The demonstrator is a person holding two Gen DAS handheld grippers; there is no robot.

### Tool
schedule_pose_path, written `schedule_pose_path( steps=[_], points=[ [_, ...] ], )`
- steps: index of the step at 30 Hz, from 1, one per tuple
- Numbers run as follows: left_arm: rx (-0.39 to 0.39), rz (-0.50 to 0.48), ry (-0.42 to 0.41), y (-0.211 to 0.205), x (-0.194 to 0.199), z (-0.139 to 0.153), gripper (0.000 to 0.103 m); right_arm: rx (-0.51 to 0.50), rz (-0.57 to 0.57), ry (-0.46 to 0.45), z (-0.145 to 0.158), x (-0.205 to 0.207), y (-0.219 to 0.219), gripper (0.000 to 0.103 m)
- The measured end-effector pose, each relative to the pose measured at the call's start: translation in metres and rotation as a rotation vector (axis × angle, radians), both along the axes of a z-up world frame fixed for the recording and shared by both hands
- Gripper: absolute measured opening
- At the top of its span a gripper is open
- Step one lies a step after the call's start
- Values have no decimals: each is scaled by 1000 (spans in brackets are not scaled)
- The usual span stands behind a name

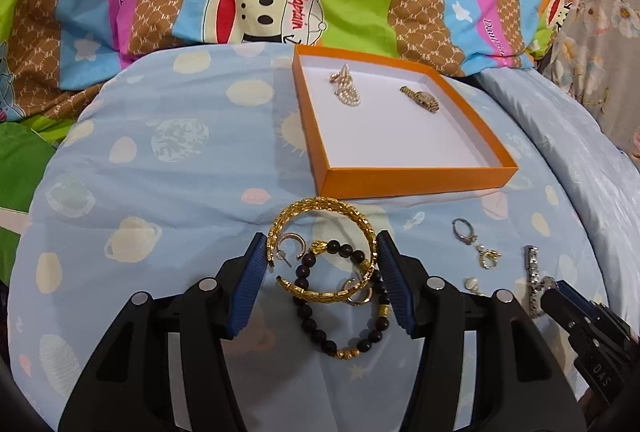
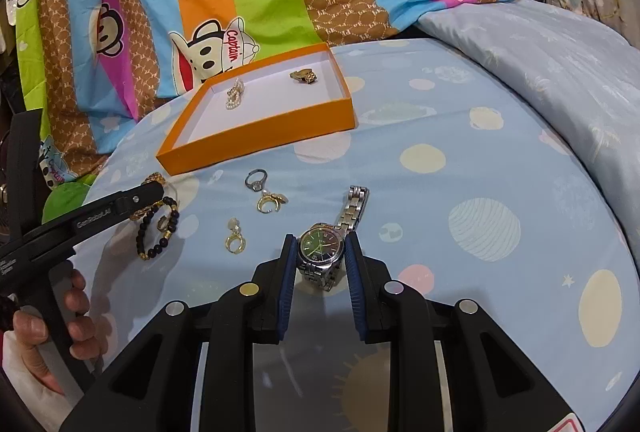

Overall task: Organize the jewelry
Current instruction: 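Carry the gold bangle into the box and release it while the right tool carries the silver watch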

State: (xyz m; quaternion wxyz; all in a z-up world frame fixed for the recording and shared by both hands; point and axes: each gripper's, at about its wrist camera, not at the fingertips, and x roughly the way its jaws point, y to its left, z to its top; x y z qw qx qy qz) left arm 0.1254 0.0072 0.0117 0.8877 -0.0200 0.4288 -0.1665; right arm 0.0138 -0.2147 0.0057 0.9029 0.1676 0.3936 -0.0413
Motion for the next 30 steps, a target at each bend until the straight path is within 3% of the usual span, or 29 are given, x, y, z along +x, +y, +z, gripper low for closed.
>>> schedule_pose_path(
  steps=[7, 11, 16, 20, 22, 26, 30],
  points=[
    [-36, -27, -47, 1, -8, 31, 54, -12, 16, -53, 24, 4, 2, 21],
    [-40, -40, -93, -4, -4, 53, 54, -8, 35, -93, 44, 16, -1, 0],
    [-52, -36, -123, -8, 6, 67, 54, -40, 28, -95, 53, 30, -6, 0],
    [-55, -32, -114, -4, 5, 63, 54, -54, 28, -70, 42, 22, -4, 0],
    [-56, -32, -95, -2, 5, 57, 54, -51, 42, -49, 35, 16, -1, 4],
    [-43, -32, -85, 2, -1, 49, 54, -55, 48, 19, 13, -5, 8, 24],
    [-35, -39, -65, 4, -9, 41, 54, -41, 42, 55, -1, -15, 14, 28]
  ],
)
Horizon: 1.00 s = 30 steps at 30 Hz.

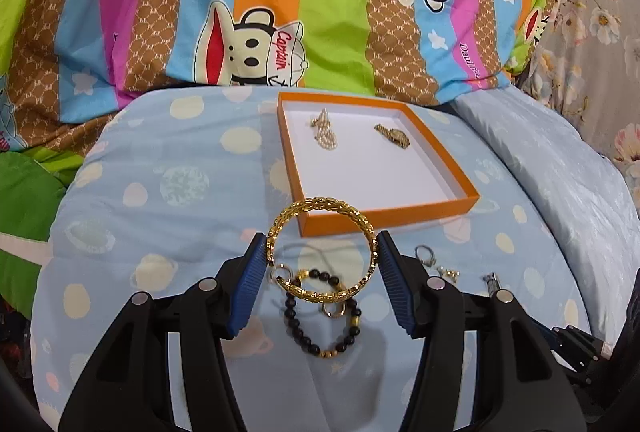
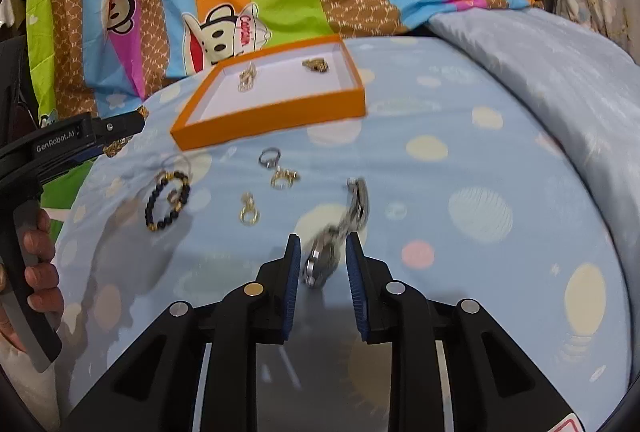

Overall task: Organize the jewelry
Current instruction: 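Carry the gold bangle into the box and release it while the right tool carries the silver watch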

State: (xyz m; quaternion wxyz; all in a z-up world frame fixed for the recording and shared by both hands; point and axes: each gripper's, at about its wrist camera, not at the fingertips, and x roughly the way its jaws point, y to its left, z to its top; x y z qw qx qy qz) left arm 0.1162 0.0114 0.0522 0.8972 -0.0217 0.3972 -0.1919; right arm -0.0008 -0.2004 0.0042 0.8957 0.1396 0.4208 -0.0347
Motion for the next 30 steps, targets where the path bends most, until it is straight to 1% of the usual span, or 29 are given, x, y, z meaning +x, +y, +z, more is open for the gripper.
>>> schedule_pose_path(
  steps=[4, 6, 8, 13, 18, 22, 25, 27, 30],
  points=[
    [2, -8, 21, 0, -7, -7, 54, 19, 0, 22, -9, 7, 3, 27],
    [5, -12, 26, -2, -9, -9, 54, 24, 0, 26, -13, 10, 4, 14],
    [7, -13, 29, -2, -11, -9, 54, 33, 5, 24, -14, 11, 4, 9],
    [6, -12, 28, -1, -12, -10, 54, 27, 5, -21, -3, 11, 5, 9],
    [1, -13, 12, -2, -3, -1, 54, 44, 22, -106, 32, 26, -2, 9],
    [-7, -28, -9, -10, 16, 12, 54, 54, 58, -184, 67, 60, -9, 9],
    [-9, -47, -21, -23, 38, 18, 54, 43, 84, -235, 88, 99, -10, 9],
    [8, -56, -35, -37, 56, 18, 54, 27, 88, -247, 92, 124, -10, 9],
    [30, -60, -44, -56, 80, 12, 54, 52, 84, -229, 81, 162, -15, 9]
  ],
)
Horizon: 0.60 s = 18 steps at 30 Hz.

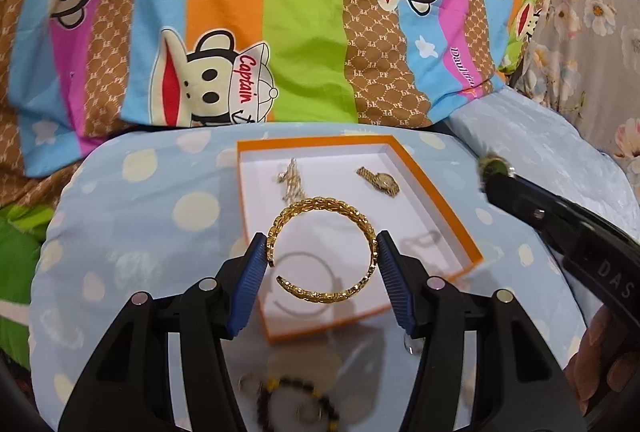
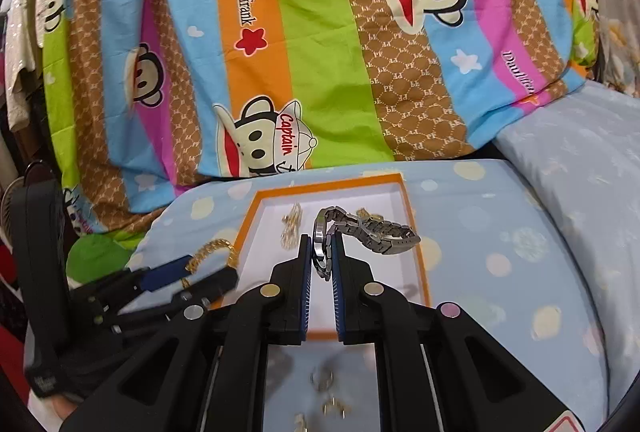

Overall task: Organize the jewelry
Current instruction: 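Carry the gold bangle into the box and release it while the right tool carries the silver watch, then release the silver watch into the box with the right tool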

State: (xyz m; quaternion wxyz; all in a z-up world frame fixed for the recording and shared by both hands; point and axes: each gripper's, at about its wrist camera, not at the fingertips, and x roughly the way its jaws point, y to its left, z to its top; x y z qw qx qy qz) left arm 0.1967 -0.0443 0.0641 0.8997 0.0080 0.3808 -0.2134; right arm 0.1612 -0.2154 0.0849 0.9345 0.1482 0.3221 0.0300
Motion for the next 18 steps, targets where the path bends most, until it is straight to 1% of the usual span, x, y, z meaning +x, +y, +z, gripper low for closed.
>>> schedule_pose_path(
  steps=[4, 5, 9, 10, 11, 13, 16, 18],
  points=[
    [22, -2, 18, -18, 27, -21, 54, 16, 0, 61, -31, 33, -7, 9],
    [26, -3, 27, -20, 30, -26, 54, 21, 5, 88, -42, 40, -9, 9],
    [46, 2, 62, -27, 42, -50, 54, 18, 5, 148, -71, 45, -14, 10],
    [44, 14, 61, -26, 41, -54, 56, 18, -3, 153, -75, 43, -16, 11],
    [46, 23, 59, -25, 41, -55, 64, 20, -15, 151, -77, 40, -19, 12],
    [34, 26, 45, -22, 38, -53, 65, 18, -31, 145, -76, 33, -23, 13],
    [27, 34, 15, -17, 32, -43, 69, 10, -51, 113, -66, 17, -27, 15],
    [4, 42, 3, -8, 26, -35, 71, -8, -63, 87, -56, 2, -26, 20]
  ],
)
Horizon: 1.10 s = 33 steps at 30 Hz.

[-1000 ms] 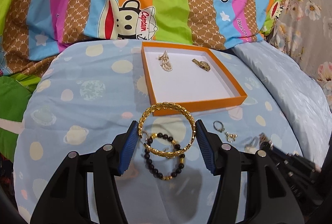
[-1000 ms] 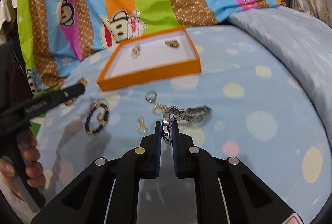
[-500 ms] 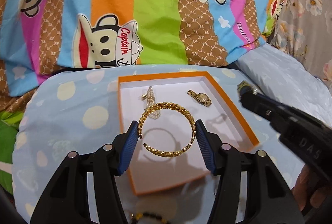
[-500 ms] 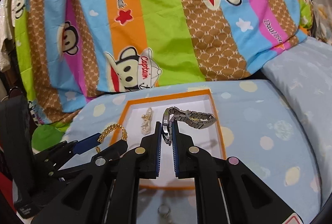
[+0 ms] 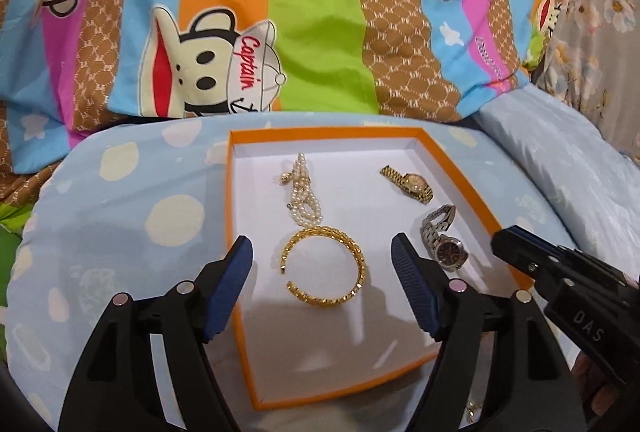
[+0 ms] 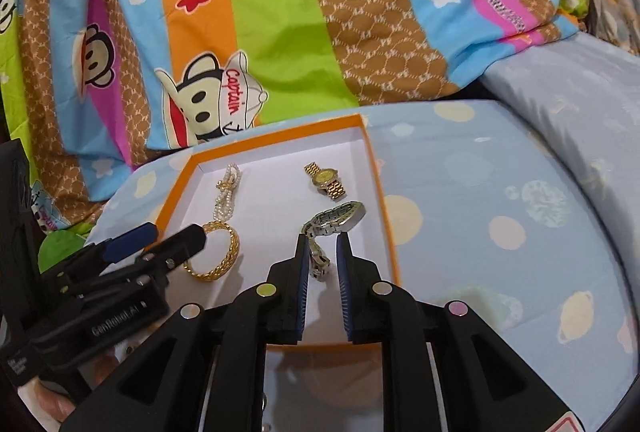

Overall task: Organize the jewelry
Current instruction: 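Release the silver watch into the box with the right tool, then lower the left tool onto the black bead bracelet and grasp it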

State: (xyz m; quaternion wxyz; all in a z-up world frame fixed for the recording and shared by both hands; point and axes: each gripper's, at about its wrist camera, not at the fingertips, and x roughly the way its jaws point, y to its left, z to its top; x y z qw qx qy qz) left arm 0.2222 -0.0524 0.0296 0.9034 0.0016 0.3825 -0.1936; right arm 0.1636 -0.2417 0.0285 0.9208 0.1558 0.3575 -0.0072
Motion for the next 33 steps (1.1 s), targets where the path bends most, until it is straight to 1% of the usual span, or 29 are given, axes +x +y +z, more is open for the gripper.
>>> schedule_pose_path(
  steps=[3, 4, 6, 7, 10, 12, 16, 19, 23, 26, 33],
  points=[
    [-42, 19, -9, 22, -19, 14, 72, -27, -11, -30, 11, -29, 3, 26],
    [-46, 26, -16, 27, -25, 17, 72, -32, -13, -39, 13, -40, 4, 28],
    [-46, 49, -25, 46, -44, 22, 73, -36, -24, -47, 15, -65, 8, 35],
    [-50, 55, -22, 54, -52, 23, 74, -33, -27, -46, 14, -75, 9, 36],
    [-49, 78, -6, 77, -77, 17, 75, -27, -36, -24, 3, -108, 15, 37],
    [-26, 86, 11, 87, -96, 8, 75, -10, -29, 4, -6, -125, 21, 37],
    [2, 76, 46, 94, -127, -7, 75, -3, -26, 62, -28, -152, 34, 37],
    [-5, 57, 82, 94, -146, -19, 75, 24, -19, 74, -33, -164, 38, 37],
    [6, 28, 121, 82, -158, -31, 75, 8, -17, 70, -32, -171, 45, 37],
    [14, 28, 118, 77, -159, -32, 75, 13, -5, 84, -34, -171, 49, 37],
    [-19, 62, 143, 82, -152, -34, 75, 23, -2, 96, -37, -170, 49, 37]
  ],
)
